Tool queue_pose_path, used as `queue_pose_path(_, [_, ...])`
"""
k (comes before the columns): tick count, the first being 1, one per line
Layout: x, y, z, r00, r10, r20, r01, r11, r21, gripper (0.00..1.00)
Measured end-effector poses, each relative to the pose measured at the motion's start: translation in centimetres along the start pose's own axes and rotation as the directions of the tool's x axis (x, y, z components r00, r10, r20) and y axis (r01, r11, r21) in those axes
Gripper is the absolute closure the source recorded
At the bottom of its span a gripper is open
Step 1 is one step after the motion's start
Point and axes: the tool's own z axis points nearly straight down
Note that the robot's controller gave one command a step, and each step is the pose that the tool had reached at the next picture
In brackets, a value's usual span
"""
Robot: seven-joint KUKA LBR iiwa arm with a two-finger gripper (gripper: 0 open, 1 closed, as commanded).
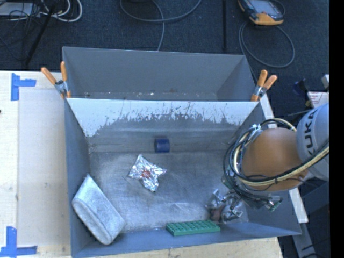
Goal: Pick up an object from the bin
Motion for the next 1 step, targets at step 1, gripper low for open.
queue_pose_path(1, [-0.10, -1.43, -14.21, 0.982, -0.187, -0.002, 0.187, 0.982, -0.003, 1.00])
